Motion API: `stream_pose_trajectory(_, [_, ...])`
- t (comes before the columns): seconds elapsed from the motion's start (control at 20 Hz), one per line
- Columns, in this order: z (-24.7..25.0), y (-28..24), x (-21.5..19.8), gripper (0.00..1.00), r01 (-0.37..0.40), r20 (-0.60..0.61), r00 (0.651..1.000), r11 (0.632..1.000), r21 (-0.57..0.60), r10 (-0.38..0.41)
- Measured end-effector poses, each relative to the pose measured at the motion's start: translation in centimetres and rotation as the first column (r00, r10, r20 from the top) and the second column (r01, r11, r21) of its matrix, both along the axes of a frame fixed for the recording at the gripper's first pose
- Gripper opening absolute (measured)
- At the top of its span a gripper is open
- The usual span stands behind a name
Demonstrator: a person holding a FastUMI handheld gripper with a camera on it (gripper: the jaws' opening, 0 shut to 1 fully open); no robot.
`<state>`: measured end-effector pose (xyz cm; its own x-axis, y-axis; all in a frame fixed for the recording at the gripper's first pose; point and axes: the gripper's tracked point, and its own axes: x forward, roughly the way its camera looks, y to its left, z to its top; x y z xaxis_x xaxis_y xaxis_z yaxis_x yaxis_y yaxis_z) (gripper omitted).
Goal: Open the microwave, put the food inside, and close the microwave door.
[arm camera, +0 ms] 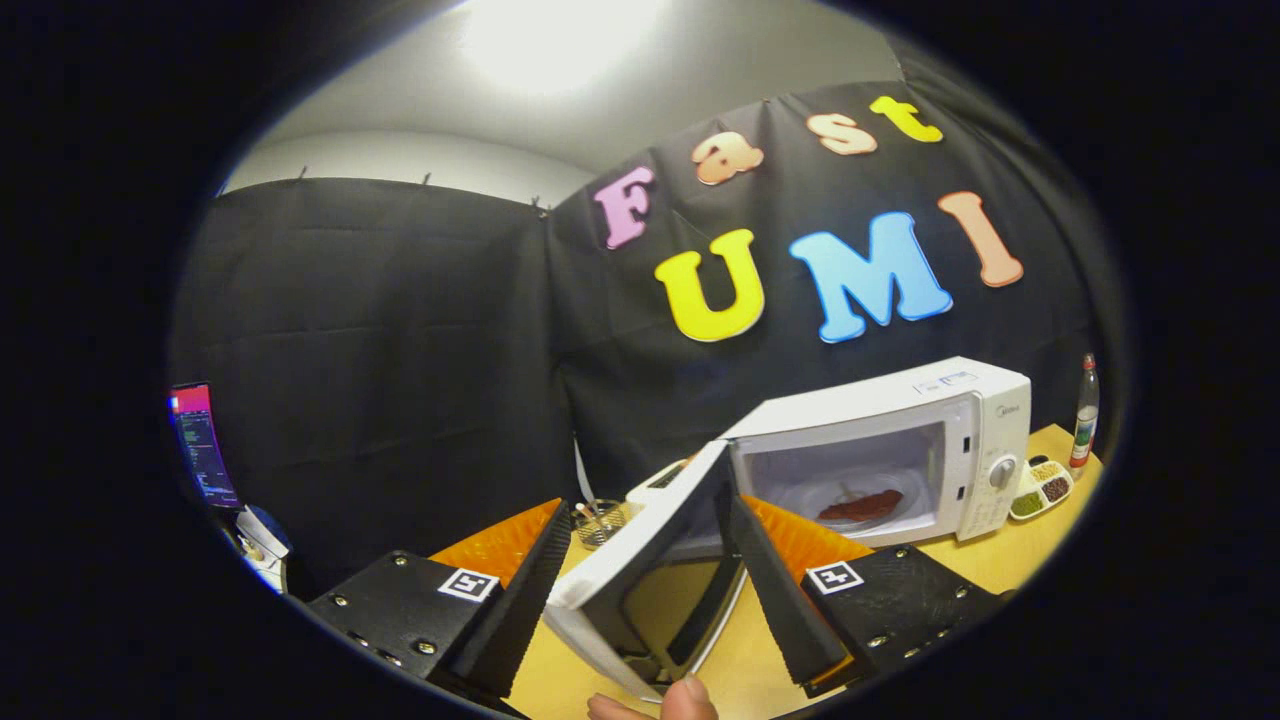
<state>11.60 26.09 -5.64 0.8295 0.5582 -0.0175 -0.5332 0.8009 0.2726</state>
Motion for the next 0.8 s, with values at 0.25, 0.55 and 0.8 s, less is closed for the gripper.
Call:
stream_pose_trajectory(0.25, [-0.5,7.4,-5.1,0.94,-0.156,0.064,0.985,0.985,-0.071,0.161])
stream_pose_trajectory(0.55, [-7.8,10.8,-5.7,0.36,-0.187,-0.056,0.982,0.968,-0.168,0.180])
stream_pose_trajectory(0.8, [-12.7,9.3,-3.7,0.01,-0.175,-0.164,0.976,0.969,-0.176,0.146])
